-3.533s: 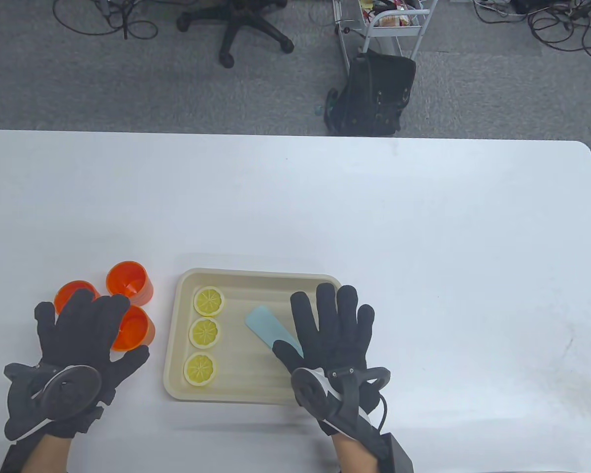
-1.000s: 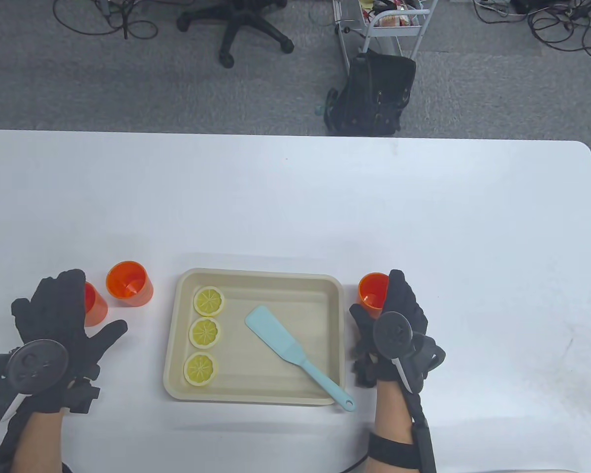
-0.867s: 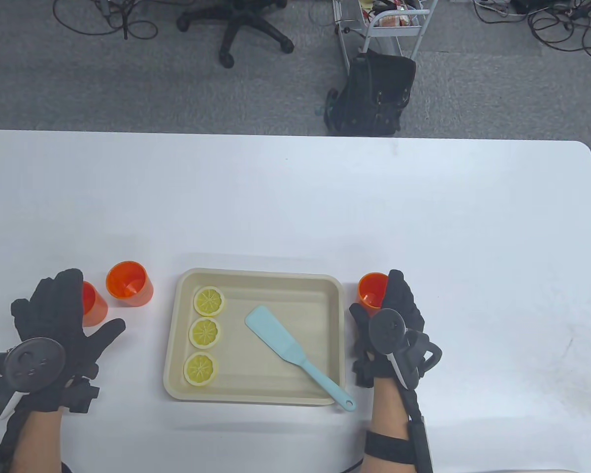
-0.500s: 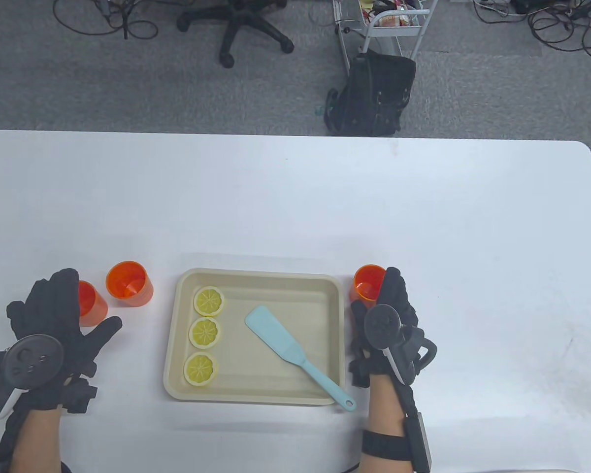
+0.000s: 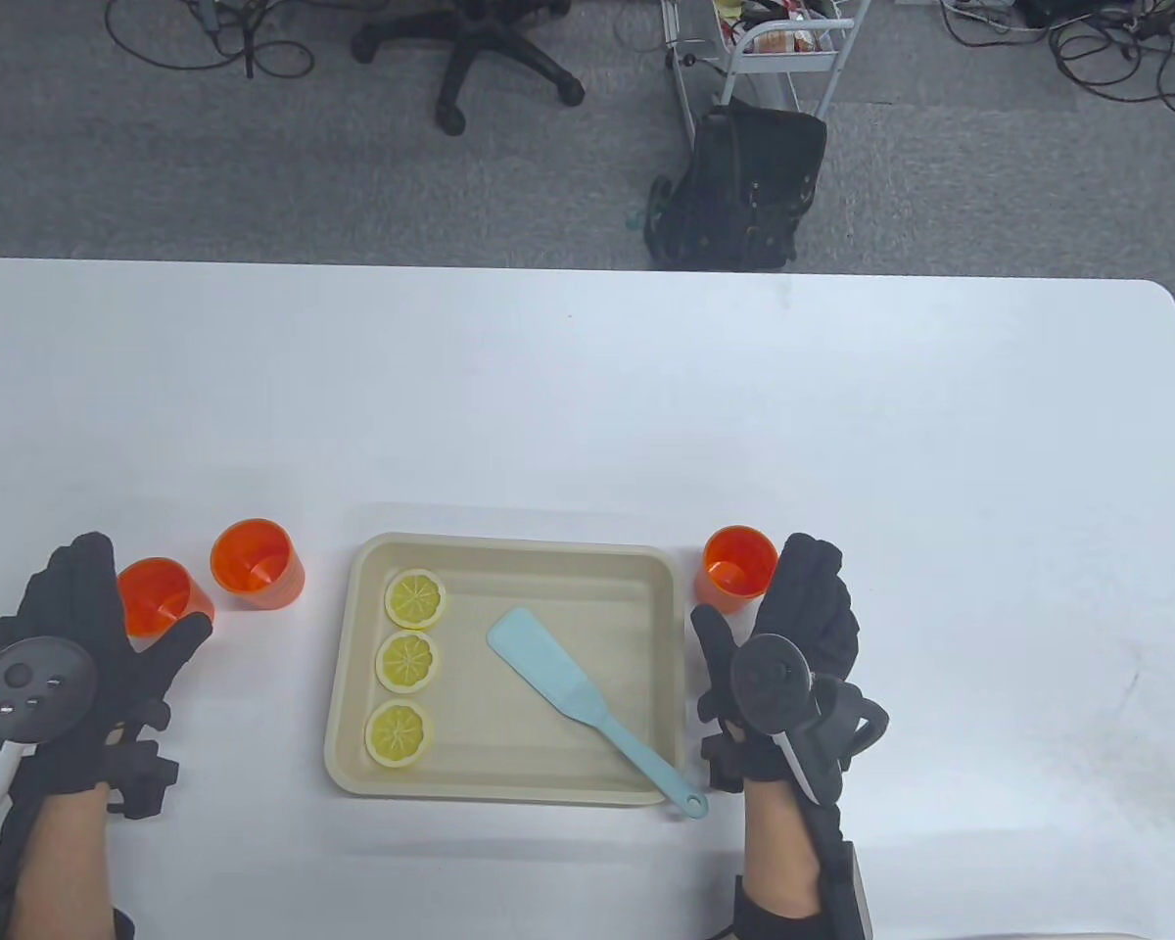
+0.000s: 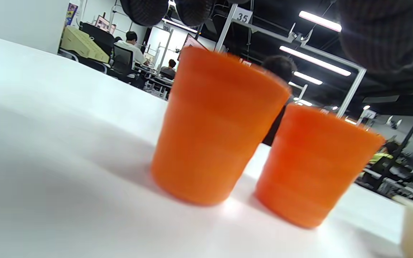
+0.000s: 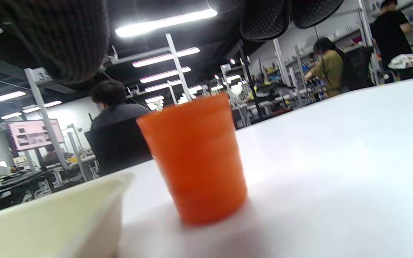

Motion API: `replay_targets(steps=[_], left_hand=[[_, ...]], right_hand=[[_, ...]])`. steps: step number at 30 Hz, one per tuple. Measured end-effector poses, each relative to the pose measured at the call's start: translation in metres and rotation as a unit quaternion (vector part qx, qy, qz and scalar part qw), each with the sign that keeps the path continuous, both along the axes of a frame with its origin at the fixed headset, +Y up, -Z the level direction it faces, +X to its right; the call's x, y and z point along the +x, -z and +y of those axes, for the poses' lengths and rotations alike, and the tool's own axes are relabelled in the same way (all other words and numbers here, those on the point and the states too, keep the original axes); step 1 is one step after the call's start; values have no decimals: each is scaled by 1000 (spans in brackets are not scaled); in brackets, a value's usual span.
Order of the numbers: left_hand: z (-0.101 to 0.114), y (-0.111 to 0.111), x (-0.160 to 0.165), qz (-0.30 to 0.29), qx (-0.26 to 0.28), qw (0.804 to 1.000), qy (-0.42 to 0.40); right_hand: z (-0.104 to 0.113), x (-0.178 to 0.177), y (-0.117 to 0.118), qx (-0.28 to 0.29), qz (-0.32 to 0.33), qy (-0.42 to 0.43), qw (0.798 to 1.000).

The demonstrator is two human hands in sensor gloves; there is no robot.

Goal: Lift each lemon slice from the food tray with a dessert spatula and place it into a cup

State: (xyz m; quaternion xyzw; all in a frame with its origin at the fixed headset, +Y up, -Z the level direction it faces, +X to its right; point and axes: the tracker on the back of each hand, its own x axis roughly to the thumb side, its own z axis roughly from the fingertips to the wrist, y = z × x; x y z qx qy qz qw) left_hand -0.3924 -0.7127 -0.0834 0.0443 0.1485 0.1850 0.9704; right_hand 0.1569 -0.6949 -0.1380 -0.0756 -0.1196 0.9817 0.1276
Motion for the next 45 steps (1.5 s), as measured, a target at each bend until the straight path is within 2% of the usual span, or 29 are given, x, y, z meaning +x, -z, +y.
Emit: replay_targets(steps=[5,11,16,19,25,29,31,34,40,45], left_hand=[[-13,7,-2,5,-35,999,6],[-26,13,-3,4,-65,998,9],[-28,13,-4,18,-47,999,-5],[-21,12,-4,19,-49,999,-15],[11,-4,2,23,47,998,-42],[32,-14,19,-27,92,993,-62],[43,-19,34,-71,118,988,-74],[52,-26,52,-115,139,982,-63],[56,-30,85,-214,149,964,-51],[56,-35,113,-289,149,945,-38]], right_hand=[[11,-12,-8,25,26,-8,999],[12,-15,-10,27,38,-12,999],[14,-15,-11,28,38,-11,999],[19,-15,-14,39,40,-3,998],[32,-19,-24,68,54,14,996],[35,-30,-29,75,78,21,994],[35,-37,-31,75,94,11,993],[37,-47,-35,76,119,7,990],[41,-79,-49,66,212,19,975],[38,-110,-62,35,310,13,950]])
